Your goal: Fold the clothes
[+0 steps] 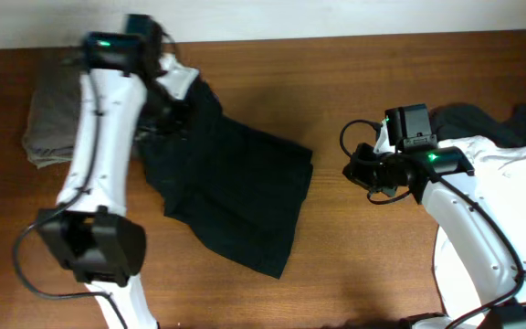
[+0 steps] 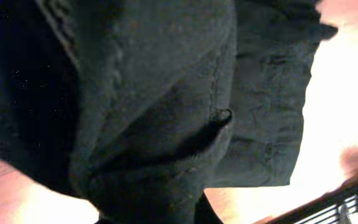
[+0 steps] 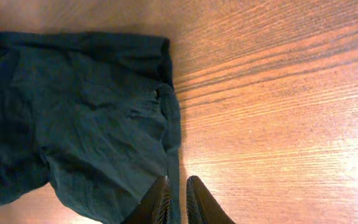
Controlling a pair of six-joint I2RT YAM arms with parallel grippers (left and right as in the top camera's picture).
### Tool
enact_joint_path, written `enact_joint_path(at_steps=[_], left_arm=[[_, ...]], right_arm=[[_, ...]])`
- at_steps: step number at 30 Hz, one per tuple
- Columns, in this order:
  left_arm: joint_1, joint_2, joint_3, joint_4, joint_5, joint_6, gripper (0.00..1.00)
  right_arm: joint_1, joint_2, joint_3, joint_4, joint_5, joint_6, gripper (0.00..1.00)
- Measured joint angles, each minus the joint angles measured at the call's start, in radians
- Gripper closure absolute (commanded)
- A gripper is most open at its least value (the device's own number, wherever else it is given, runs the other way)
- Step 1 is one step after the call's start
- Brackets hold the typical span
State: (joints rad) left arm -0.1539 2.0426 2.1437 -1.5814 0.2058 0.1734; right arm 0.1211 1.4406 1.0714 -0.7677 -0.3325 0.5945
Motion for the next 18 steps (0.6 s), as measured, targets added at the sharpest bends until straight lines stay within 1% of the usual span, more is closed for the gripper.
enact_joint_path(at_steps=[1,4,6,7,8,9,10,12,13,15,18], left_arm=[[-0.031,0.006,-0.023,0.014,-0.005,-0.007,0.99],[-0.142,0.011,-0.185,0.120,-0.020,-0.074,0.99],[-0.179,0.012,-0.254,0.146,-0.021,-0.122,0.96],[-0.195,0.012,-0.279,0.157,-0.020,-0.144,0.93],[-0.210,0.012,-0.301,0.173,-0.018,-0.160,0.84],[-0.231,0.012,-0.320,0.193,-0.014,-0.174,0.60],[-0.257,0.012,-0.331,0.205,-0.009,-0.193,0.29],[-0.298,0.012,-0.334,0.214,0.007,-0.212,0.22],[-0.322,0.012,-0.334,0.213,0.015,-0.220,0.20],[-0.356,0.012,-0.333,0.194,0.026,-0.224,0.20],[-0.342,0.013,-0.281,0.096,0.029,-0.214,0.18]], right_arm=[[0.000,0.000,0.000,-0.004,0.002,-0.003,0.85],[0.000,0.000,0.000,-0.009,0.004,-0.020,0.85],[0.000,0.000,0.000,-0.011,0.009,-0.026,0.85],[0.000,0.000,0.000,-0.012,0.011,-0.027,0.85],[0.000,0.000,0.000,-0.011,0.013,-0.027,0.84],[0.000,0.000,0.000,-0.011,0.015,-0.029,0.84],[0.000,0.000,0.000,-0.011,0.015,-0.029,0.84],[0.000,0.000,0.000,-0.012,0.015,-0.031,0.84],[0.000,0.000,0.000,-0.013,0.016,-0.031,0.84],[0.000,0.000,0.000,-0.018,0.019,-0.030,0.75],[0.000,0.000,0.000,-0.045,0.035,-0.034,0.72]])
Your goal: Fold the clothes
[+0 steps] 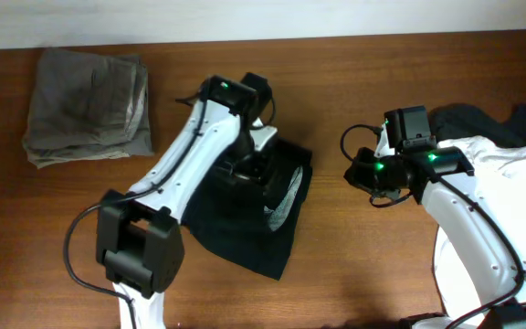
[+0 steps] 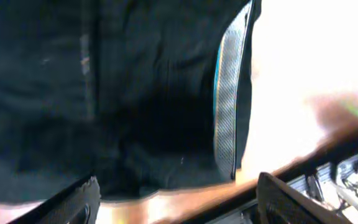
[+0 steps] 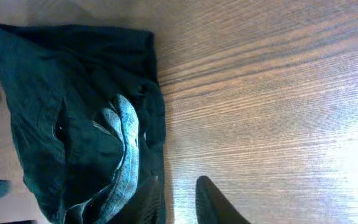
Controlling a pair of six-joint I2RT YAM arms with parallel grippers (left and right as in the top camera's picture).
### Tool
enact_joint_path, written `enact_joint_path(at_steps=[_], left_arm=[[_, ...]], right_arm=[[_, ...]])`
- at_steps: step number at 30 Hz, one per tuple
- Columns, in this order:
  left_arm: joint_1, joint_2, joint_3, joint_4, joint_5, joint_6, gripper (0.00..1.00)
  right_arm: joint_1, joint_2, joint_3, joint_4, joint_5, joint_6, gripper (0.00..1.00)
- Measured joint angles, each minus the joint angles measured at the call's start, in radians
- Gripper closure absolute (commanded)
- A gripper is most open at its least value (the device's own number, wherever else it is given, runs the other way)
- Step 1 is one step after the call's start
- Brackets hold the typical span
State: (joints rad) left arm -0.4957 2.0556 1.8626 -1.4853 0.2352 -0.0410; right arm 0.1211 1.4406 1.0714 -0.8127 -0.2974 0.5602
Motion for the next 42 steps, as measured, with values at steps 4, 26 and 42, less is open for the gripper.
enact_joint_path(at_steps=[4,26,42], left_arm=[[0.116,0.001,0.164,-0.056,-0.071,0.034,0.22],[0.307,0.011,-0.317,0.280,0.001,0.048,0.23],[0.307,0.011,-0.320,0.514,0.151,0.071,0.27]], right_arm=[[0.039,0.000,0.000,0.047,-0.029,-0.095,0.50],[0.472,0.229,0.067,-0.126,-0.053,0.031,0.61],[0.143,0.382,0.119,0.055,0.128,0.061,0.96]])
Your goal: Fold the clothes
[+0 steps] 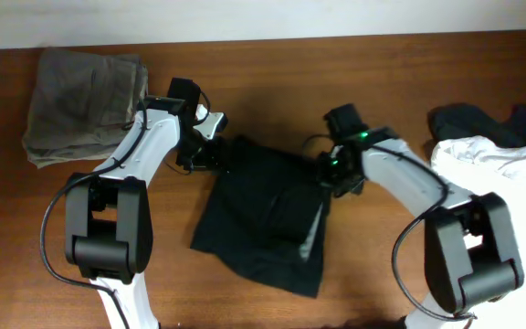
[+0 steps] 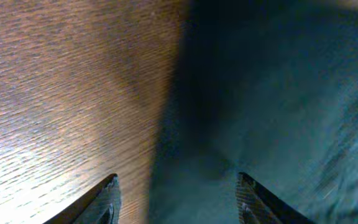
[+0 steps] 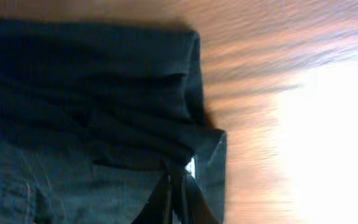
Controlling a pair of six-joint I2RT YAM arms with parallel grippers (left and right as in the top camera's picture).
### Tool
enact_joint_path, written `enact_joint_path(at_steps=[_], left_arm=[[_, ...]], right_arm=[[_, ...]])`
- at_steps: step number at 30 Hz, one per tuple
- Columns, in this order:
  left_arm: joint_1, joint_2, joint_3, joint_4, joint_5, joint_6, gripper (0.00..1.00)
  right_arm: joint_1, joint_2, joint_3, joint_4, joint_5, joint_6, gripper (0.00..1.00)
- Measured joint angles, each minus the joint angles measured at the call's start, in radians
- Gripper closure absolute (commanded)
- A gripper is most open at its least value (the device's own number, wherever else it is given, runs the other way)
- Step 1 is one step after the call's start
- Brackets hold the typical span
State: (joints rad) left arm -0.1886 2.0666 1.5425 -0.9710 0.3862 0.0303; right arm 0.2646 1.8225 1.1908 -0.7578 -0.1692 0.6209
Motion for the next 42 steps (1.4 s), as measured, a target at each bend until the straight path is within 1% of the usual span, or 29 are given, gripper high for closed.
enact_joint_path(at_steps=[1,2,3,5,6,7,8,9,10,11,12,14,17,18,20,22,23,27,29,31,32,33,34,36,37,39,40,42], left_arm=[[0.000,0.000,0.000,0.000,0.000,0.006,0.24],[0.000,0.000,0.000,0.000,0.000,0.011,0.22],[0.000,0.000,0.000,-0.001,0.000,0.020,0.20],[0.000,0.000,0.000,-0.019,0.001,0.030,0.20],[0.001,0.000,0.000,-0.056,0.011,0.033,0.20],[0.002,0.000,0.000,-0.102,0.035,0.034,0.20],[0.003,0.000,0.000,-0.146,0.060,0.045,0.23],[0.005,0.000,-0.003,-0.227,0.124,0.072,0.39],[0.005,0.000,-0.003,-0.254,0.147,0.088,0.68],[0.002,0.000,-0.004,-0.292,0.171,0.108,0.89],[-0.003,0.000,-0.004,-0.309,0.185,0.119,1.00],[-0.024,0.000,-0.004,-0.319,0.203,0.149,1.00],[-0.076,0.000,-0.004,-0.307,0.194,0.185,0.99],[-0.100,0.000,-0.008,-0.293,0.161,0.187,0.99],[-0.156,0.000,-0.063,-0.232,0.101,0.161,1.00],[-0.196,0.000,-0.190,-0.132,0.073,0.104,1.00],[-0.193,-0.003,-0.252,-0.076,0.087,0.059,0.99],[-0.143,-0.046,-0.307,0.070,0.094,-0.054,0.99],[-0.067,-0.047,-0.272,0.196,0.049,-0.084,1.00],[0.035,-0.018,-0.168,0.229,-0.041,-0.092,1.00],[0.081,-0.005,-0.099,0.208,-0.066,-0.091,1.00],[0.124,0.002,-0.008,0.143,-0.080,-0.090,1.00],[0.138,0.004,0.068,0.061,-0.080,-0.085,0.99],[0.134,0.004,0.262,-0.109,-0.065,-0.061,0.98],[0.115,0.001,0.345,-0.232,-0.046,-0.039,0.99],[0.068,-0.004,0.382,-0.351,-0.032,-0.023,0.99],[0.042,-0.004,0.370,-0.386,-0.030,-0.019,0.99],[-0.037,-0.004,0.294,-0.414,-0.023,-0.013,1.00]], right_arm=[[-0.035,0.000,0.000,0.011,0.000,-0.006,0.91],[-0.082,0.000,0.000,0.016,0.001,-0.027,0.69],[-0.108,0.000,0.000,0.015,0.000,-0.050,0.65],[-0.151,-0.008,0.007,-0.030,-0.028,-0.122,0.64],[-0.159,-0.021,0.008,-0.050,-0.042,-0.137,0.65],[-0.164,-0.041,0.009,-0.060,-0.064,-0.160,0.69],[-0.165,-0.073,0.011,-0.066,-0.101,-0.198,0.82],[-0.164,-0.110,0.014,-0.072,-0.133,-0.231,0.90],[-0.158,-0.142,0.018,-0.083,-0.158,-0.256,0.94],[-0.142,-0.172,0.024,-0.100,-0.182,-0.278,0.94],[-0.125,-0.182,0.026,-0.109,-0.195,-0.292,0.95],[-0.074,-0.171,0.027,-0.114,-0.211,-0.285,0.96],[-0.033,-0.091,0.023,-0.103,-0.215,-0.165,0.96],[-0.032,-0.064,0.019,-0.098,-0.215,-0.132,0.96],[-0.032,0.006,0.013,-0.085,-0.215,-0.071,0.96],[-0.032,0.082,0.008,-0.041,-0.218,-0.020,0.96],[-0.032,0.097,0.008,-0.038,-0.225,-0.013,0.96],[-0.027,0.130,0.008,-0.053,-0.283,0.006,0.96],[-0.011,0.131,0.008,-0.069,-0.296,0.007,0.96],[0.024,0.131,0.008,-0.070,-0.317,-0.014,0.96],[0.043,0.131,0.006,-0.041,-0.342,-0.053,0.96],[0.059,0.130,0.006,-0.018,-0.365,-0.109,0.96],[0.074,0.114,0.008,-0.018,-0.391,-0.190,0.96],[0.077,0.067,0.015,-0.002,-0.410,-0.260,0.95],[0.069,0.028,0.030,0.017,-0.420,-0.291,0.95],[0.055,-0.016,0.051,0.019,-0.420,-0.308,0.95],[0.045,-0.026,0.057,0.020,-0.405,-0.306,0.95],[-0.010,-0.031,0.063,0.024,-0.304,-0.276,0.95]])
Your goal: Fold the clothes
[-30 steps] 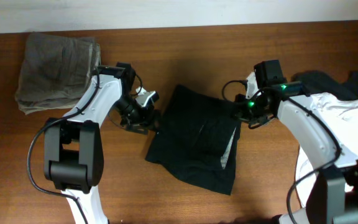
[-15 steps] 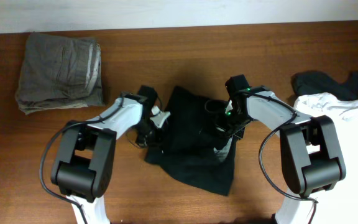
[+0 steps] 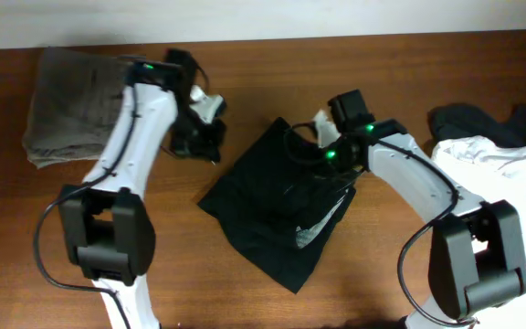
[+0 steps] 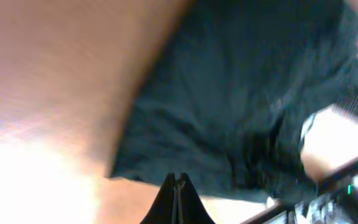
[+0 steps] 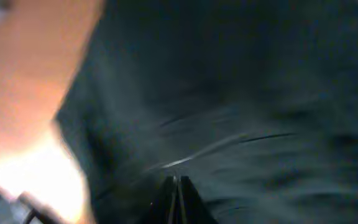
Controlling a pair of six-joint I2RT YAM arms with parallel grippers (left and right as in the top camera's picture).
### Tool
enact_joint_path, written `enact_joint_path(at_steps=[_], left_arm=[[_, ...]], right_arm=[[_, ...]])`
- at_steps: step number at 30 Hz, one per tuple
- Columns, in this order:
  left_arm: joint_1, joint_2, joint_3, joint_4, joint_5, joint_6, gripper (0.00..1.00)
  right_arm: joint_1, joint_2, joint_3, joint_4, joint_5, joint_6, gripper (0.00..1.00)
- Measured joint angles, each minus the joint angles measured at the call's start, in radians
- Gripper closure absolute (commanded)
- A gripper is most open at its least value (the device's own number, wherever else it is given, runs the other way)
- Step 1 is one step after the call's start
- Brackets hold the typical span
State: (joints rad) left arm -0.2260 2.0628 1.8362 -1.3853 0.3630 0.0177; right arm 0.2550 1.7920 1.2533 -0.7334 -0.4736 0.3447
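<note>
Black shorts point(image 3: 277, 196) lie crumpled as a rough diamond mid-table, with a strip of pale lining point(image 3: 310, 230) showing at their lower right. My right gripper point(image 3: 323, 152) is at their upper right corner; in the blurred right wrist view its jaws point(image 5: 176, 180) are pressed together with dark cloth point(image 5: 229, 93) all round them, apparently pinching it. Just left of the shorts, my left gripper point(image 3: 205, 139) is over bare wood. Its jaws point(image 4: 178, 178) are shut with nothing in them, and the shorts' edge point(image 4: 229, 106) lies just ahead.
A folded grey garment point(image 3: 80, 105) sits at the table's back left corner. White cloth point(image 3: 500, 160) and dark cloth point(image 3: 468, 119) are heaped at the right edge. Bare wooden table point(image 3: 153, 265) lies in front of the shorts.
My left gripper was open at the shorts' upper left edge; now it is shut, empty and farther back. The right gripper moved up-left, and the shorts have turned into a diamond shape.
First my left gripper held the spread shorts by their upper left, the right waiting shut off to the right. Then the left had carried that part across to the right side. Later the left was open at the left edge, the right shut on the right corner.
</note>
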Motion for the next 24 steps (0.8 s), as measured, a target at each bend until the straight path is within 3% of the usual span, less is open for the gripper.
enact_joint_path(at_steps=[4,7,11,14,19,24], left_arm=[[-0.107,0.002,-0.250,0.121,0.006,0.002,0.99],[-0.147,0.005,-0.444,0.301,-0.011,-0.006,1.00],[-0.112,-0.021,-0.491,0.537,-0.077,-0.049,1.00],[-0.016,-0.013,-0.424,0.620,-0.249,-0.056,1.00],[0.105,0.004,-0.108,0.388,-0.329,-0.037,0.92],[0.060,0.003,0.022,0.104,-0.045,-0.029,0.97]], right_arm=[[-0.141,0.007,0.000,0.007,0.115,0.074,0.96],[-0.181,0.055,0.002,-0.047,0.142,0.153,0.96],[-0.120,0.106,0.000,-0.130,0.141,0.231,0.96],[-0.032,0.105,0.000,-0.095,0.145,0.250,0.96],[0.008,0.039,0.000,-0.039,0.132,0.160,0.96],[0.056,0.018,0.002,-0.032,0.064,0.039,0.96]])
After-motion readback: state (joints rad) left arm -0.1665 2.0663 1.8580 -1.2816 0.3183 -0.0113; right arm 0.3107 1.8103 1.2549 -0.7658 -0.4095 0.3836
